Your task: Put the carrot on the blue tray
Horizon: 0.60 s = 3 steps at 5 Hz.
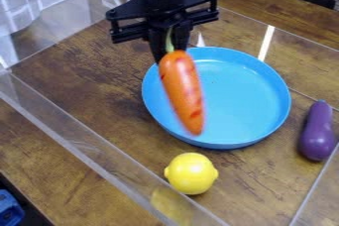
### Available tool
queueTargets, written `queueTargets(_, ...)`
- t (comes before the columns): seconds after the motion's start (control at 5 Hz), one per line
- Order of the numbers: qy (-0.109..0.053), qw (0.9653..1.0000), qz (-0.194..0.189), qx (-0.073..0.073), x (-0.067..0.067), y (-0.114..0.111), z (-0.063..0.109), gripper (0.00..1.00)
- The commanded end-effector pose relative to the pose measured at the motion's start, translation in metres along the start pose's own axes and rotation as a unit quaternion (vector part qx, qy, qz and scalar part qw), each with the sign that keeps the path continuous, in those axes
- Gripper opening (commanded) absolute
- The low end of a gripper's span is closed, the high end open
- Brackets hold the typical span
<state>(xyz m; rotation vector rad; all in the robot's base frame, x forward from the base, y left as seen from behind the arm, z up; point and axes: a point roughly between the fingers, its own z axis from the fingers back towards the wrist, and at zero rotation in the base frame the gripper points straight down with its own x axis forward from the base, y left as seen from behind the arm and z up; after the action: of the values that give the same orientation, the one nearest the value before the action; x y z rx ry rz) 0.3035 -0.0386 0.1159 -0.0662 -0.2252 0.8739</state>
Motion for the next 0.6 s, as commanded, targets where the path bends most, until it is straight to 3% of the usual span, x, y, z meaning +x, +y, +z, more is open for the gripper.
queueTargets(0.0, -0.032, 0.9991, 0.017, -0.022, 0.025, 0.001, 0.021, 0.0)
queueTargets(0.2, -0.034, 0.999, 0.021, -0.022, 0.034, -0.001, 0.021, 1.0)
queueTargets(0.4, -0.038, 0.9988, 0.026, -0.019, 0.044, 0.0, 0.018, 1.0)
